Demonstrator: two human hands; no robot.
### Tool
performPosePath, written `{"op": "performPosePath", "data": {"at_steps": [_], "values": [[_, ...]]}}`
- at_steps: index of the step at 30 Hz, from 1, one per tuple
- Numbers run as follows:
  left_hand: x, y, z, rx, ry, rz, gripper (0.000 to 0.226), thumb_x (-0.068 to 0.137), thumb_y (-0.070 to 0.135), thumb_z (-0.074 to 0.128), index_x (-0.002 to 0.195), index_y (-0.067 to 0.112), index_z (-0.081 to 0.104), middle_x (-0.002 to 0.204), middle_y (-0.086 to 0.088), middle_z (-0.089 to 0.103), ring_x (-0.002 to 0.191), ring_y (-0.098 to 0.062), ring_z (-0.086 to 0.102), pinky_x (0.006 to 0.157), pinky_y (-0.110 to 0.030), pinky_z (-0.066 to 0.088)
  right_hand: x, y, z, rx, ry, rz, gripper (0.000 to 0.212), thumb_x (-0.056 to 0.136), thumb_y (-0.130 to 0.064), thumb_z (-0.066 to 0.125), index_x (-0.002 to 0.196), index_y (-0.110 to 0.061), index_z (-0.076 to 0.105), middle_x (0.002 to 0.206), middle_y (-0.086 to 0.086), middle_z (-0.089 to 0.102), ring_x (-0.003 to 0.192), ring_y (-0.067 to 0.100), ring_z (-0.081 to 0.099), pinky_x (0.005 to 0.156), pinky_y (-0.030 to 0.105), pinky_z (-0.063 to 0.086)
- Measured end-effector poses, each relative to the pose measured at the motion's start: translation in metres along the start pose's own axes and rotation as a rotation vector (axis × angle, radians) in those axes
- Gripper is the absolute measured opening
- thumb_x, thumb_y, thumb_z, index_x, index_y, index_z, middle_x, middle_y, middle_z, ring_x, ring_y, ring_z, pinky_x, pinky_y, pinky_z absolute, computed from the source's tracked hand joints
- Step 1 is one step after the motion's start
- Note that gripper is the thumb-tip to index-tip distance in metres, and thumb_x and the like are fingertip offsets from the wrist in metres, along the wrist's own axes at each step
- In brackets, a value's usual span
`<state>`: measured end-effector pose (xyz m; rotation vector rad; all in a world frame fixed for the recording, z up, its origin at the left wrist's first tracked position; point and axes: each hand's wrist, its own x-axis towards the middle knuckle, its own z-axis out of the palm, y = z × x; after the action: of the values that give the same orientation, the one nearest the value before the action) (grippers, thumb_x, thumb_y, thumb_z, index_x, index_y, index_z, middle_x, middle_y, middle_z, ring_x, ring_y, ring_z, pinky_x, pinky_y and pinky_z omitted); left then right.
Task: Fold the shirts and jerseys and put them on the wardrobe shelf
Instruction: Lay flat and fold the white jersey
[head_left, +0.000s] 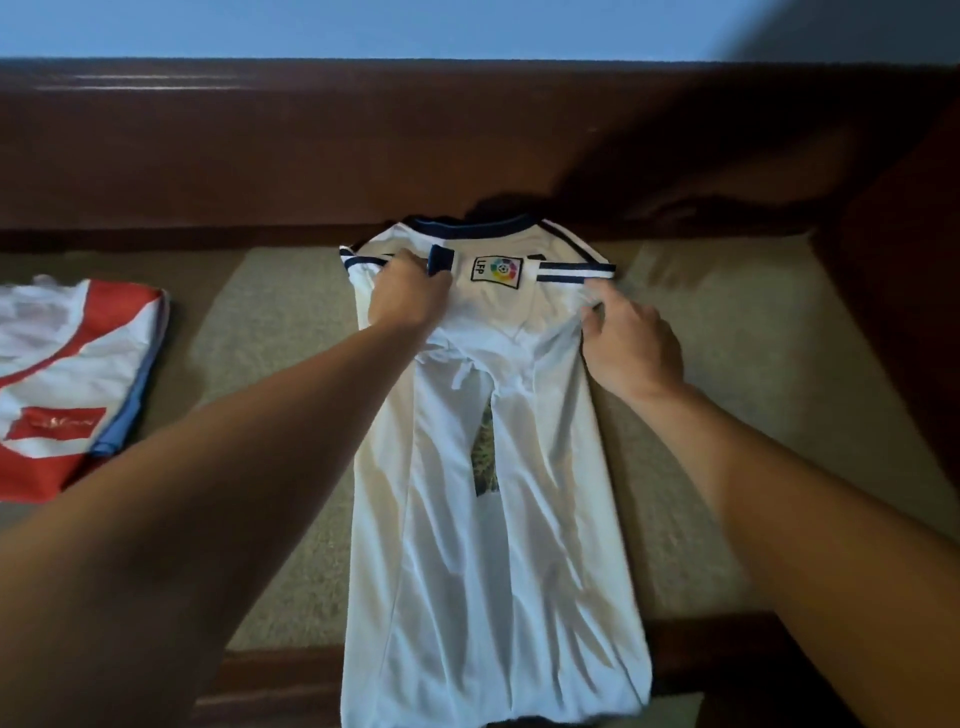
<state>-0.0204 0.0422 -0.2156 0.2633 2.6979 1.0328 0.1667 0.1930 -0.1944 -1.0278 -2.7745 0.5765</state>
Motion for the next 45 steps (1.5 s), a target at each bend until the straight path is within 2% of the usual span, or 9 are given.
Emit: {"op": "performPosePath", "data": {"at_steps": [3, 12, 19, 24, 27, 29, 32, 39, 45], "values": [[0.018, 0.006, 0.012, 0.055, -0.044, -0.049, 0.051, 0.09, 0.046, 0.066, 0.12, 0.006, 0.057, 0.103, -0.008, 0.064, 0.093, -0.028, 0.062, 0.068, -0.034, 0.044, 0.043, -0.003, 0.001, -0.081, -0.055, -0.052, 0.045, 0.107, -0.031, 0.041, 0.152, -0.029, 0.039, 0.123, 0.021, 0.063, 0.11, 0.043, 0.061, 0.086, 0.043, 0.048], [0.048, 0.007, 0.014, -0.154, 0.102, -0.062, 0.012, 0.089, 0.027, 0.064, 0.093, 0.015, 0.063, 0.078, -0.001, 0.066, 0.08, -0.026, 0.067, 0.068, -0.037, 0.056, 0.121, -0.022, 0.017, -0.117, -0.063, -0.059, 0.023, 0.1, -0.021, 0.05, 0.114, -0.017, 0.067, 0.112, 0.012, 0.066, 0.103, 0.037, 0.065, 0.076, 0.037, 0.047], [0.052, -0.017, -0.002, -0.002, 0.227, -0.134, 0.031, 0.089, 0.032, 0.066, 0.109, 0.009, 0.059, 0.111, -0.012, 0.065, 0.102, -0.032, 0.062, 0.074, -0.032, 0.04, 0.133, -0.039, 0.041, 0.138, -0.118, -0.166, 0.025, 0.101, -0.027, 0.052, 0.121, -0.025, 0.066, 0.113, 0.008, 0.069, 0.107, 0.029, 0.064, 0.083, 0.035, 0.051], [0.025, -0.011, 0.002, 0.416, 0.456, 0.303, 0.04, 0.09, 0.033, 0.06, 0.12, 0.009, 0.054, 0.123, -0.014, 0.052, 0.108, -0.035, 0.052, 0.087, -0.044, 0.042, 0.084, -0.033, 0.052, 0.052, 0.039, -0.291, 0.047, 0.102, -0.037, 0.047, 0.147, -0.022, 0.049, 0.141, 0.004, 0.058, 0.13, 0.028, 0.051, 0.104, 0.042, 0.036], [0.001, -0.025, 0.022, 0.481, 0.21, 0.623, 0.051, 0.099, 0.043, 0.042, 0.135, 0.009, 0.054, 0.142, -0.015, 0.051, 0.131, -0.037, 0.046, 0.107, -0.048, 0.037, 0.035, -0.023, 0.074, -0.124, 0.089, -0.355, 0.057, 0.103, -0.048, 0.037, 0.152, -0.019, 0.044, 0.155, 0.011, 0.045, 0.146, 0.032, 0.037, 0.114, 0.052, 0.031], [-0.016, -0.042, 0.035, 0.604, -0.053, 0.579, 0.068, 0.104, 0.053, 0.022, 0.157, 0.012, 0.027, 0.166, -0.009, 0.019, 0.154, -0.028, 0.012, 0.124, -0.045, 0.013, 0.021, -0.016, 0.091, -0.244, -0.03, -0.322, 0.062, 0.104, -0.055, 0.025, 0.158, -0.025, 0.032, 0.165, 0.012, 0.028, 0.155, 0.033, 0.016, 0.123, 0.054, 0.017], [-0.018, -0.052, 0.045, 0.684, -0.135, 0.506, 0.072, 0.102, 0.059, 0.005, 0.161, 0.019, -0.002, 0.168, 0.001, -0.012, 0.154, -0.017, -0.015, 0.125, -0.042, -0.006, 0.021, -0.015, 0.099, -0.277, -0.08, -0.302, 0.065, 0.104, -0.059, 0.013, 0.16, -0.03, 0.024, 0.169, 0.011, 0.015, 0.157, 0.031, 0.002, 0.125, 0.054, 0.004], [-0.06, -0.027, 0.019, 0.591, -0.024, 0.467, 0.068, 0.105, 0.052, 0.018, 0.16, 0.012, 0.016, 0.169, -0.008, 0.003, 0.155, -0.02, -0.004, 0.126, -0.041, -0.002, -0.004, -0.023, 0.08, -0.262, -0.037, -0.307, 0.06, 0.106, -0.052, 0.025, 0.158, -0.023, 0.03, 0.168, 0.014, 0.015, 0.157, 0.032, 0.001, 0.125, 0.055, 0.004], [-0.212, -0.071, 0.003, 0.428, -0.043, 0.444, 0.064, 0.104, 0.041, 0.017, 0.155, 0.007, 0.032, 0.165, -0.013, 0.021, 0.155, -0.026, 0.011, 0.125, -0.045, 0.014, -0.168, -0.019, 0.064, -0.159, 0.069, -0.222, 0.055, 0.106, -0.042, 0.029, 0.156, -0.02, 0.038, 0.167, 0.012, 0.022, 0.157, 0.027, 0.01, 0.124, 0.054, 0.015]]}}
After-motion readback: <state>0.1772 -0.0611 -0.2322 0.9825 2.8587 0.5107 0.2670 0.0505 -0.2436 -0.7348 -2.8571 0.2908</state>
